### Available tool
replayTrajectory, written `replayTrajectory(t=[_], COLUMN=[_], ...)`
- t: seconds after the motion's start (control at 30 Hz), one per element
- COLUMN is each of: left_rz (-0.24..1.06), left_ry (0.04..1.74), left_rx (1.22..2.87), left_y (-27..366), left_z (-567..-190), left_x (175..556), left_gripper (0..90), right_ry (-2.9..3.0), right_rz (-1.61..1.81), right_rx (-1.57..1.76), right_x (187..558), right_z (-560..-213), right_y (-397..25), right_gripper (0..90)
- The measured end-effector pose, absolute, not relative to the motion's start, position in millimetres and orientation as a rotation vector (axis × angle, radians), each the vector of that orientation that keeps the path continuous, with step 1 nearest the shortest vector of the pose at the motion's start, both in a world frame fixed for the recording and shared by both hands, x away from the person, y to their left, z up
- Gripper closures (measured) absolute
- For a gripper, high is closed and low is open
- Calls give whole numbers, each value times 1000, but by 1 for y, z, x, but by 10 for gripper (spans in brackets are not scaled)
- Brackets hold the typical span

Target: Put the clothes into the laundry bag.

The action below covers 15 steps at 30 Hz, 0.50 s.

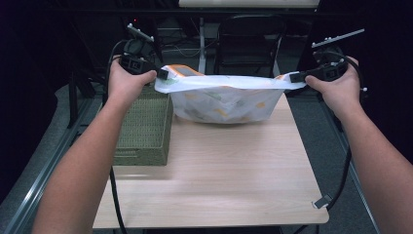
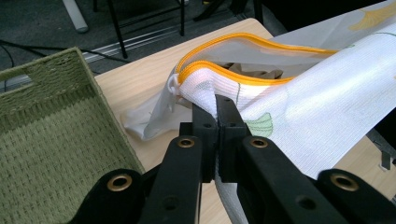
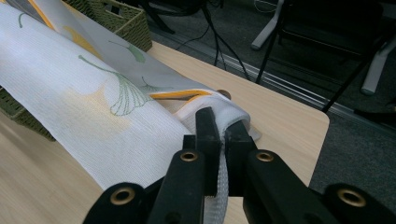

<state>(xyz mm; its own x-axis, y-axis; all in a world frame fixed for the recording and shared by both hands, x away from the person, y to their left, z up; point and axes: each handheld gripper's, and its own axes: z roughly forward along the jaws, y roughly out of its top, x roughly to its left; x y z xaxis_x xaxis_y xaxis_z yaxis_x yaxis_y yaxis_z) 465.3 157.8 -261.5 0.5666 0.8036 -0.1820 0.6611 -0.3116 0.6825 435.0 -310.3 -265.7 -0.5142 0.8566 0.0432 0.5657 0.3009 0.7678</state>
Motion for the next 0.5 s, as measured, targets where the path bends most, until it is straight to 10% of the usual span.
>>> replayTrajectory(t=[0.5], left_rz=[233], left_ry=[1170], left_rx=[2091], left_y=[155], left_z=[-271], left_x=[457], left_gripper=[889], right_ry=[2243], right_rz=[996], right_rx=[1252], right_x=[427], right_z=[-272], right_y=[-308], right_gripper=[876])
